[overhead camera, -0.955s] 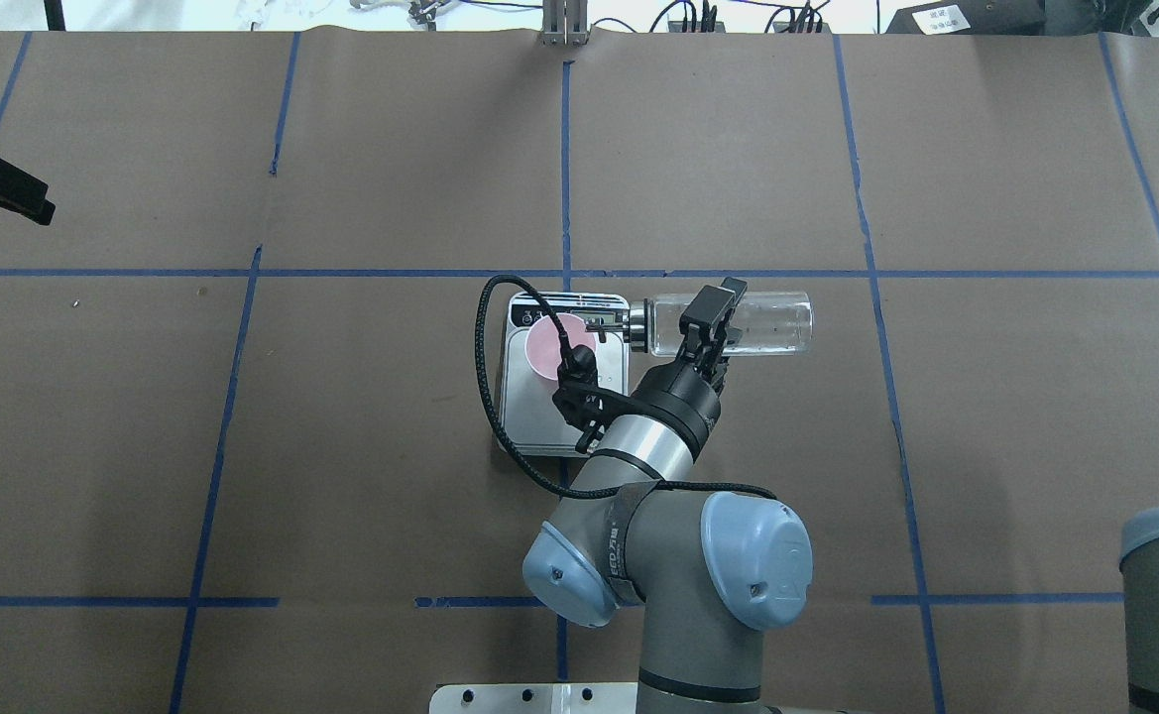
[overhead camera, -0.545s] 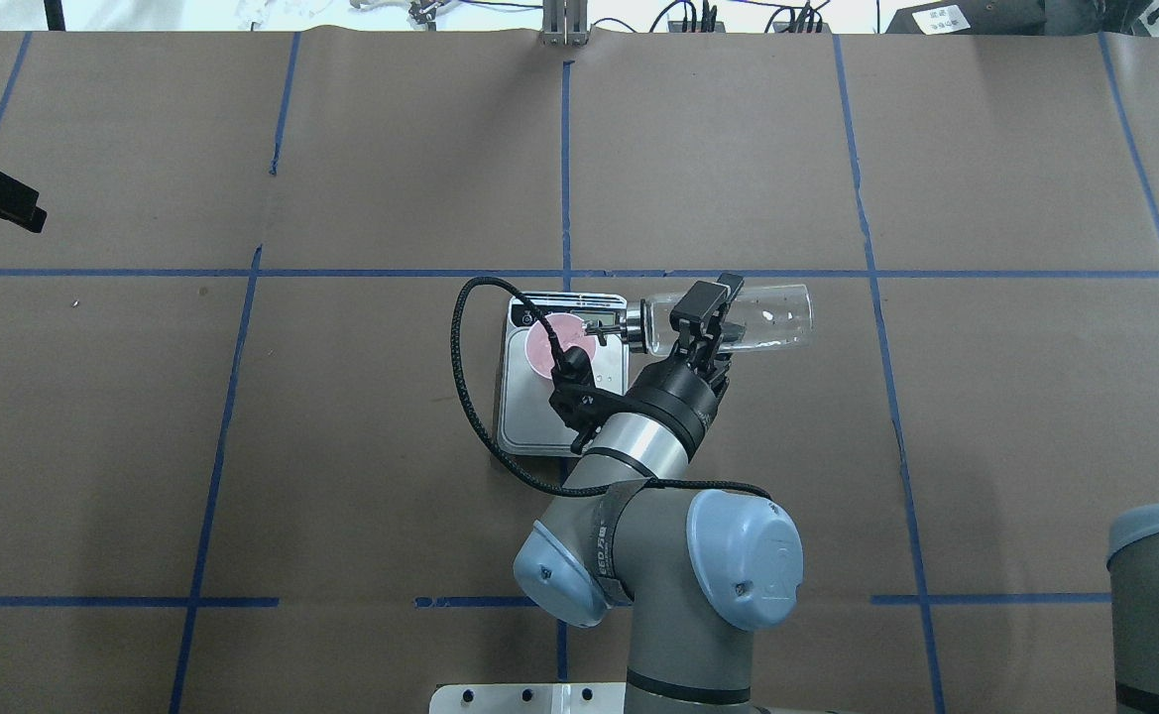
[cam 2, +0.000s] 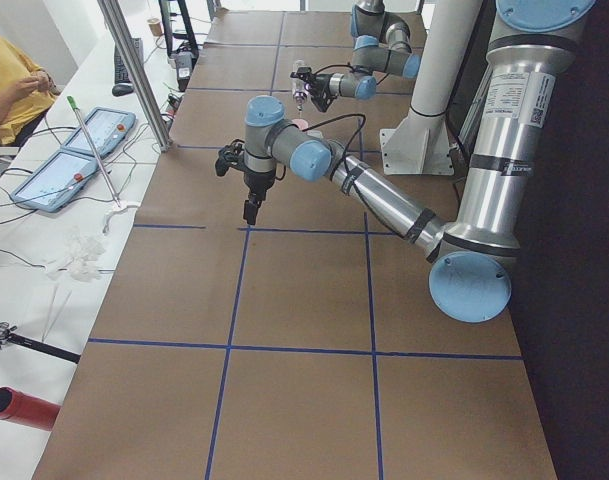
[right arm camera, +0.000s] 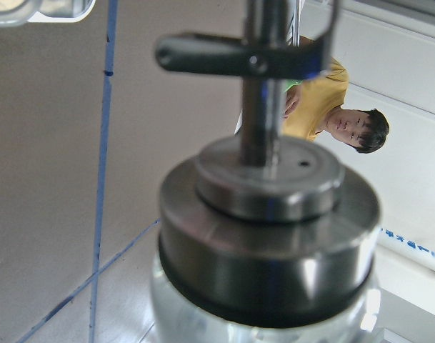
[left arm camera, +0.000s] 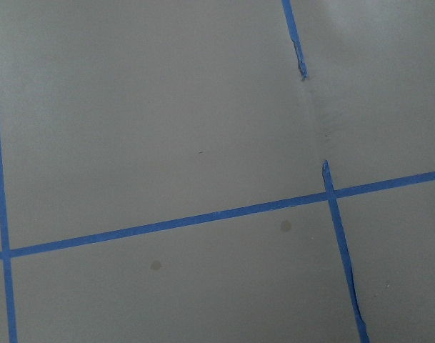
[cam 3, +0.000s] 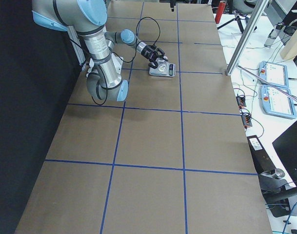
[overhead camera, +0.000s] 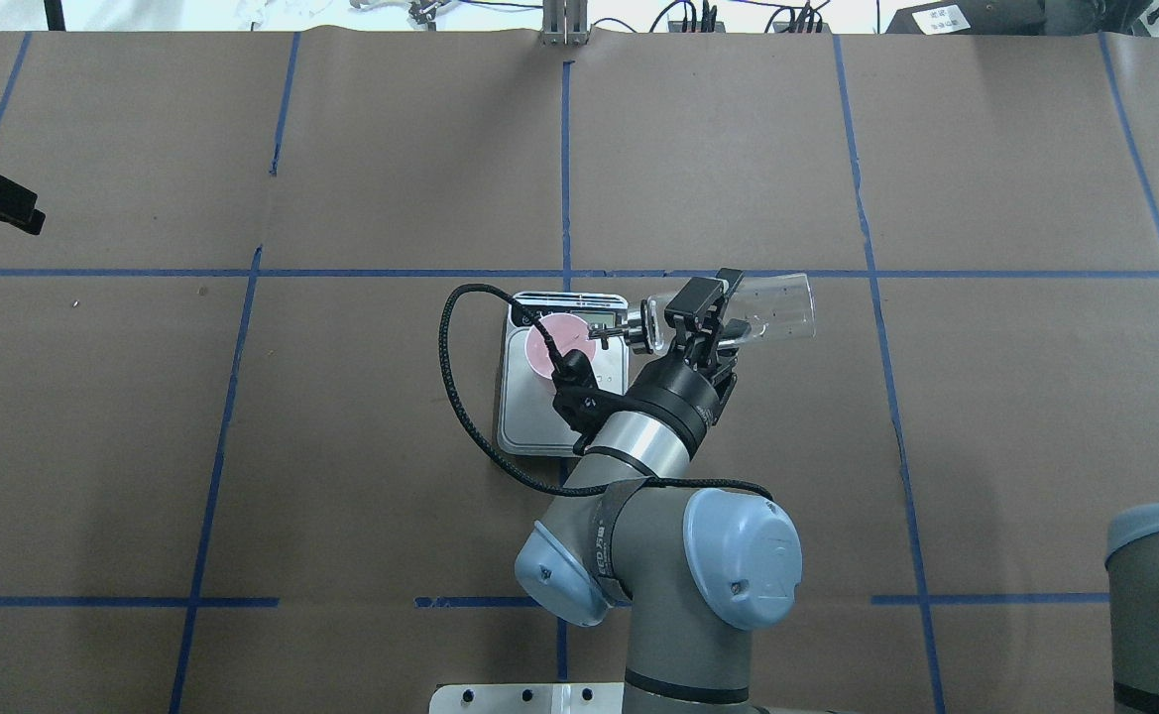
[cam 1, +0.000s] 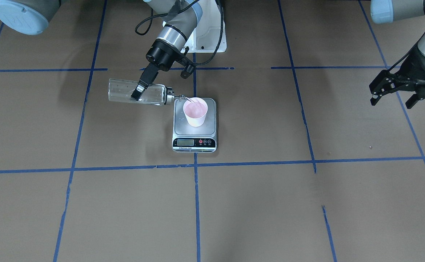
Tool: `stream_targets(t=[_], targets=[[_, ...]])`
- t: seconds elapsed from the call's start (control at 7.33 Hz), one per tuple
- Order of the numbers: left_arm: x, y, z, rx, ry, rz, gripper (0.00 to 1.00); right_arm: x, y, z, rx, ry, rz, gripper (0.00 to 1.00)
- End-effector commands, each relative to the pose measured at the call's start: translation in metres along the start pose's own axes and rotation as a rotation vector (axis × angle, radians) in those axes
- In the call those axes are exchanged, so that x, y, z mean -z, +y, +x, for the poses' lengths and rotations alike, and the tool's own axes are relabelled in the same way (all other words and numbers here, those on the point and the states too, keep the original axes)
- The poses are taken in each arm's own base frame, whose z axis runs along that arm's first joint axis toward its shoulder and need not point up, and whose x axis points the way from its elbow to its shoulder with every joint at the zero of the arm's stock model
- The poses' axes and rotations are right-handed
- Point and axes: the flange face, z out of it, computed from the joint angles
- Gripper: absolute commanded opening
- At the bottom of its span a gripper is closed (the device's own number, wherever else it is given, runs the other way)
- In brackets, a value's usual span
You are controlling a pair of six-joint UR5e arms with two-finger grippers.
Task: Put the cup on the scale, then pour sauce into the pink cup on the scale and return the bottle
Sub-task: 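Tilt the dispenser spout down into the pink cup with the right gripper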
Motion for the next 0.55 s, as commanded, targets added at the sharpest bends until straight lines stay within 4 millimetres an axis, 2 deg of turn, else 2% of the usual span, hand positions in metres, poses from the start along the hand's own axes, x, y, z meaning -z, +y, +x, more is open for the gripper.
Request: stream_targets(t=[0.0,0.14,0.27,0.41], targets=[[-0.0003,-0.0004,0.0004,-0.001,0.000,0.000,1.00,-0.0035,0.0005,0.0021,-0.010,0.002,-0.004,0.00],[-0.0001,0.0001,0.0003,-0.001,0.000,0.000,1.00,-0.0067,0.0020,0.0048,-0.061,0.001,-0.006,0.00],[0.0002,-0.0003,0.0007,0.001,0.000,0.000,1.00,-0.0110,0.0060,0.0045,-0.205,0.000,-0.011,0.00],[-0.0009,0.0001,-0.0002,0.001,-0.001,-0.002,1.00,-0.0110,0.0062,0.0026,-0.270,-0.006,-0.002,0.00]])
